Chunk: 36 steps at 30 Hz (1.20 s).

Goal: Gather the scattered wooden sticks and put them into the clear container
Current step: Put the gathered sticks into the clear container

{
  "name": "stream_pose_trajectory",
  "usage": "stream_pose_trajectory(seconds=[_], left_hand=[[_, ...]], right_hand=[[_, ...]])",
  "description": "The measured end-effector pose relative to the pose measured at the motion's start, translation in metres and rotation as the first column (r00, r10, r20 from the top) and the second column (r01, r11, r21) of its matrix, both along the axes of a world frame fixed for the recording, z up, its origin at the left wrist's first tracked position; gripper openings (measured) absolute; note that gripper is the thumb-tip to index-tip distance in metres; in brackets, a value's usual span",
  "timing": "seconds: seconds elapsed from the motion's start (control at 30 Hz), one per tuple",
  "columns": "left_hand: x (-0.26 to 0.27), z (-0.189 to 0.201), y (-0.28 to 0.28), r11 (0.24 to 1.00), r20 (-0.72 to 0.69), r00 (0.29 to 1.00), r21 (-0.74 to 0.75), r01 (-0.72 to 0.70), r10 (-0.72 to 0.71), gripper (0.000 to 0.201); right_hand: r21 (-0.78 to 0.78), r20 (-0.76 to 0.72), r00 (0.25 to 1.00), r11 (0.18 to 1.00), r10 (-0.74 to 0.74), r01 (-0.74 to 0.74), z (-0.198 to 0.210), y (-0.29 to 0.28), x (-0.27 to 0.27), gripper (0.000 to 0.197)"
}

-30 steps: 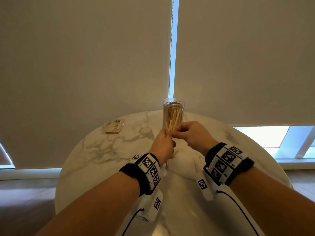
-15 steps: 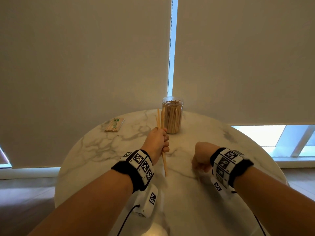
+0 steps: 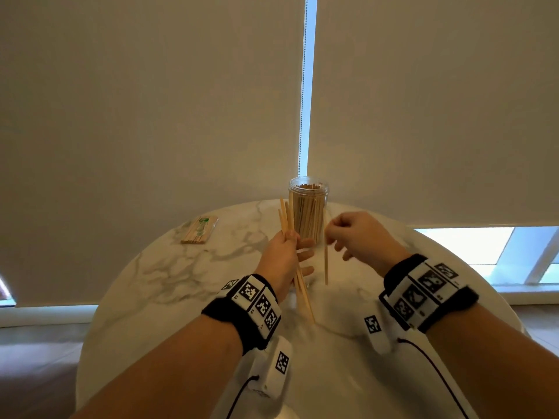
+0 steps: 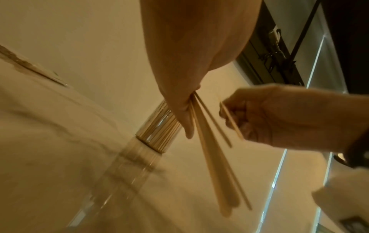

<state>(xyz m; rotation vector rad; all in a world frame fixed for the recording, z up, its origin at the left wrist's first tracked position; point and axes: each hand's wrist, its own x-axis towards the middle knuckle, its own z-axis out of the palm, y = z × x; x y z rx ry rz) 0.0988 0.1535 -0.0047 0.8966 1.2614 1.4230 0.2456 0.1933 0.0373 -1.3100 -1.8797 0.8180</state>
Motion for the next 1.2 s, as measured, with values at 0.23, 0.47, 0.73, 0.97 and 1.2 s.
stream_pose_trajectory(seconds=[0.23,0.47,0.73,0.97,1.2], left_hand=[[0.01,0.007,0.03,0.994,0.102,0.994,0.096,-0.06,0.05,0.035],[-0.025,0.015,0.064,0.959,0.33,0.925,0.142,-0.244,0.186,0.032],[-0.024,0.018,0.066,0.961,0.276,0.961,0.27,-0.064,-0.014,0.032],[-0.007,0.021,0.062,0.96,0.049,0.996,0.274,0.054,-0.07,0.048],[-0.016,0.039,0.061,0.956,0.074,0.987,0.269,0.117,-0.142,0.032]], right_hand=[[0.107,-0.025,0.997,0.992,0.072,-0.069,0.002,0.031,-0.04,0.013],[-0.313,0.185,0.937,0.922,0.296,-0.23,-0.001,0.028,-0.042,0.049],[-0.303,-0.025,0.946,0.899,0.323,-0.315,-0.012,0.036,-0.054,0.03],[-0.072,-0.055,0.978,0.976,0.201,-0.205,-0.002,0.035,-0.049,0.042],[0.056,0.088,0.985,0.987,0.146,-0.151,0.011,0.04,-0.034,0.048]])
